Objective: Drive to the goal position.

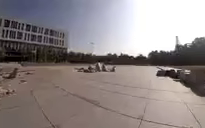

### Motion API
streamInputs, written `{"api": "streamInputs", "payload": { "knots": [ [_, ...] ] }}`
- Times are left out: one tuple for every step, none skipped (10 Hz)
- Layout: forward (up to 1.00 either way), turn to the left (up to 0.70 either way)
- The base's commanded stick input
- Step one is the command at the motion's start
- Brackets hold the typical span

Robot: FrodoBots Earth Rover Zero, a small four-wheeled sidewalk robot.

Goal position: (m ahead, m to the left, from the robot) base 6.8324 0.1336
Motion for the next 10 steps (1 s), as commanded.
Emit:
{"api": "streamInputs", "payload": {
  "knots": [
    [0.70, -0.22],
    [0.70, -0.20],
    [0.70, -0.18],
    [0.70, -0.16],
    [0.70, -0.14],
    [0.70, -0.12],
    [0.70, -0.10],
    [0.70, -0.09],
    [0.70, -0.07],
    [0.70, -0.05]
  ]
}}
